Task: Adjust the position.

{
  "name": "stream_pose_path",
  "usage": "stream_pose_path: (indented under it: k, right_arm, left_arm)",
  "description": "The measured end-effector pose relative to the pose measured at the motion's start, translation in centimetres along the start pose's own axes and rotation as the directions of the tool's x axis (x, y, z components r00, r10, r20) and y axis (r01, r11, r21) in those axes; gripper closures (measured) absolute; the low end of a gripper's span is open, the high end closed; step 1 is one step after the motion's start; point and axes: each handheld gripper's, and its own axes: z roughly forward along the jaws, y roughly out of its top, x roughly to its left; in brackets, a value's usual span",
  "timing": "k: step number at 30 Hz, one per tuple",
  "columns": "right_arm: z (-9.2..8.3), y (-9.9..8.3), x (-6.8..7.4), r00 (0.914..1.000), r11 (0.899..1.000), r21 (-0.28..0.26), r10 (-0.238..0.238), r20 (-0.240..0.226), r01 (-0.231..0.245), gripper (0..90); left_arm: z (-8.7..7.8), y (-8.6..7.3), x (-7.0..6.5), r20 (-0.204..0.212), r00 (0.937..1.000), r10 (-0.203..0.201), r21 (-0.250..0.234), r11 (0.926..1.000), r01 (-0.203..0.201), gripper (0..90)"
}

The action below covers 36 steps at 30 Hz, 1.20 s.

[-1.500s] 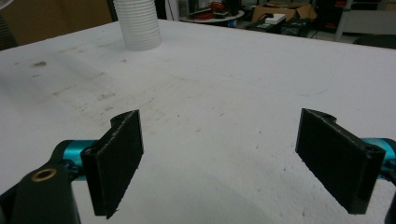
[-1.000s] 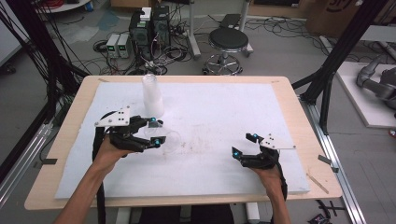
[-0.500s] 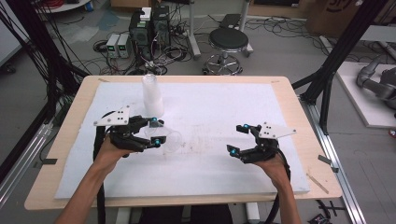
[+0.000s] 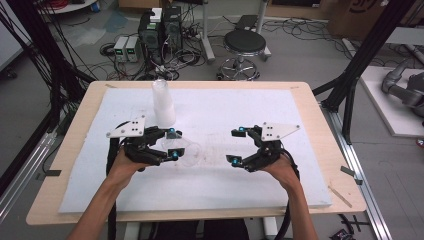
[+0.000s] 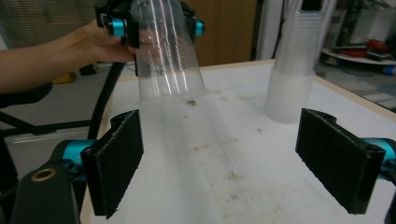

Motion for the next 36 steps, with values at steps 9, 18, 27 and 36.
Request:
stream_pose_path:
  k: [9,18,27,36]
  right_arm:
    - [2.7,1.6,-0.2,0.9935,0.999,-0.007,-0.034,-0.109,0.033,15.1]
    - [5.2,2.0,0.2,0.9836,0.999,-0.019,-0.052,-0.173,0.049,15.1]
    - [6.8,2.0,0.6,0.9783,0.998,-0.013,-0.059,-0.199,0.057,15.1]
    - [7.9,1.9,1.0,0.9744,0.998,0.002,-0.063,-0.216,0.065,15.1]
  left_arm:
    - [0.7,0.4,-0.1,0.015,0.9999,0.007,0.001,1.0,-0.007,40.1]
    - [2.2,1.1,-0.5,0.043,0.9989,0.02,-0.006,0.9998,-0.02,40.1]
    - [2.7,1.3,-0.6,0.055,0.9982,0.024,-0.003,0.9997,-0.024,40.1]
    - [2.8,1.4,-0.6,0.06,0.998,0.022,-0.018,0.9996,-0.021,40.2]
